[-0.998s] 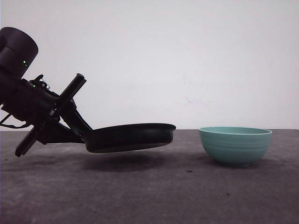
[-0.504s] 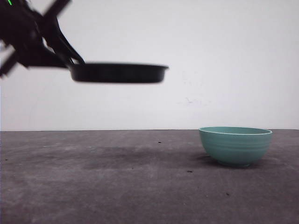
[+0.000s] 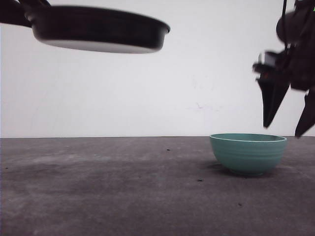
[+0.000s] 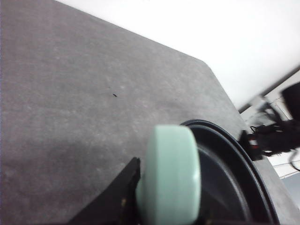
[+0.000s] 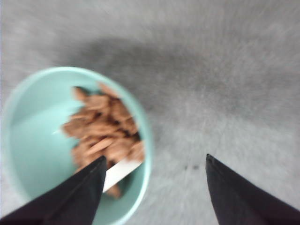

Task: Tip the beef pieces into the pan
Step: 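Lift the black pan up off the table with the left gripper, then grasp the rim of the green bowl with the right gripper, then lift the green bowl up over the held pan with the right gripper, then tilt the green bowl to pour the beef cubes into the pan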

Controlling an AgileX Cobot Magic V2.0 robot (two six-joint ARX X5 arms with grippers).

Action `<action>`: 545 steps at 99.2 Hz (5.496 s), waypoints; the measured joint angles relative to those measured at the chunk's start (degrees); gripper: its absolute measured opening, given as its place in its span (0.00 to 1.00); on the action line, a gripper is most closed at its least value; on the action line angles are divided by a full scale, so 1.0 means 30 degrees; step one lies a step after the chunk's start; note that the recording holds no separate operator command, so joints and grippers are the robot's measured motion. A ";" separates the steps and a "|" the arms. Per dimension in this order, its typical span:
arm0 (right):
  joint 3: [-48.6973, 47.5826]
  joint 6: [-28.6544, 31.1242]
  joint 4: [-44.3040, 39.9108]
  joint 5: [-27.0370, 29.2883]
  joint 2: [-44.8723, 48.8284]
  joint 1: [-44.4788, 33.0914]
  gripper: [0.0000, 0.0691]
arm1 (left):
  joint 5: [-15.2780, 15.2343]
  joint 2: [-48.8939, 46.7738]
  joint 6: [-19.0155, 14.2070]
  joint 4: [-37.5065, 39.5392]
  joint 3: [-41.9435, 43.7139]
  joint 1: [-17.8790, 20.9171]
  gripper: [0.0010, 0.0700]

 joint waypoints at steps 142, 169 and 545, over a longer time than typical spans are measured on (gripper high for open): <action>0.0335 0.2681 0.7796 -0.2244 -0.7067 0.4561 0.02 | -0.0015 0.1064 -0.0962 -0.1843 0.0000 -0.1166 0.07; 0.0313 0.2346 0.7169 0.4896 -0.7679 1.0907 0.02 | -0.0022 0.1574 -0.1275 -0.1851 0.0801 -0.1785 0.07; 0.0153 -1.8782 2.0946 1.9781 -0.7752 1.8965 0.02 | -0.0073 0.3432 -0.1501 -0.2441 0.4255 -0.0743 0.06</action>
